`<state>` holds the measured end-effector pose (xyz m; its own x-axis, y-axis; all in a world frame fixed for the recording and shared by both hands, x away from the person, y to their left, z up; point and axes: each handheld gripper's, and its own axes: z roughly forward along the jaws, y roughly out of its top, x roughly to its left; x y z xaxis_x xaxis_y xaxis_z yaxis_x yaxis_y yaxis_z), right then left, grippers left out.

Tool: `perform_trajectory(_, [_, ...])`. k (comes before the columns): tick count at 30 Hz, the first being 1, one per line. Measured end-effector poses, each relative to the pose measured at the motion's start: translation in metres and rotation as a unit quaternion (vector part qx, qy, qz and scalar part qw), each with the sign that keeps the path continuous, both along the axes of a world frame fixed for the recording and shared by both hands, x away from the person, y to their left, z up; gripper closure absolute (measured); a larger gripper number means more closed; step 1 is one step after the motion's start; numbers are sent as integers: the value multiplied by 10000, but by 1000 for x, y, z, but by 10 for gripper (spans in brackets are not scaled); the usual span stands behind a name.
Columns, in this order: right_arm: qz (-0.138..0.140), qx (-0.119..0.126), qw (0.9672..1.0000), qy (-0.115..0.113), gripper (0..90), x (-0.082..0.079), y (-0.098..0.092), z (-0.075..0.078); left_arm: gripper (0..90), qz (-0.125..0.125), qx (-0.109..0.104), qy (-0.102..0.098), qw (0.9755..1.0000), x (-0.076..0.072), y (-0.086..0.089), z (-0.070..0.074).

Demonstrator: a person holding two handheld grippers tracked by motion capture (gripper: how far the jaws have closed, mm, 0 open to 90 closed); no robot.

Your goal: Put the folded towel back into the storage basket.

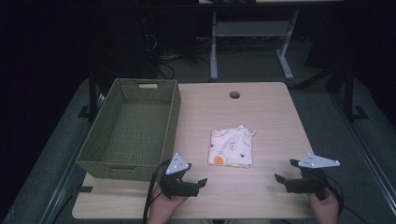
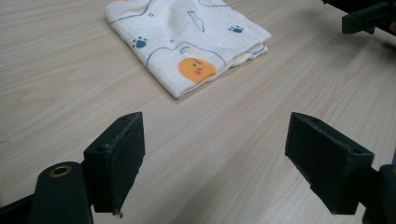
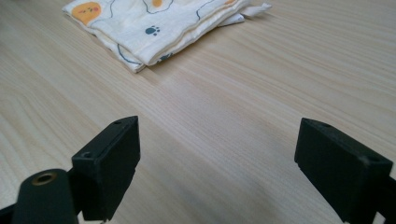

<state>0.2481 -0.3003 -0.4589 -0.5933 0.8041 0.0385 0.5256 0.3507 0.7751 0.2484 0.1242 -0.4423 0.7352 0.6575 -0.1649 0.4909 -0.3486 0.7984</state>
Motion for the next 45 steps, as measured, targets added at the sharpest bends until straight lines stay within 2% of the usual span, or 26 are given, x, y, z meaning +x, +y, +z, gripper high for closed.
perform_trajectory(6, [-40,7,10000,-8,138,0,0,1,201,8,-21,72,10000,1,3,-1])
perform_trajectory(9, [-33,-9,10000,-6,138,0,0,1,205,-13,8,-57,10000,-2,3,2])
perform_trajectory(13, [-35,-28,10000,-51,138,-2,1,2,207,-29,-62,-169,9998,-4,1,6])
perform_trajectory(18, [-25,-15,10000,-66,138,-1,1,2,206,-113,-36,-124,9999,-4,-2,7])
perform_trajectory(22, [-4,-42,10000,-73,138,-1,2,1,200,-260,-195,61,9995,-3,-9,8])
perform_trajectory(35, [-11,-8,10000,-87,138,-1,1,1,203,-580,100,74,9982,12,-38,19])
perform_trajectory(45, [-59,70,9998,-162,138,-4,-1,3,203,-673,239,5,9974,22,-55,27])
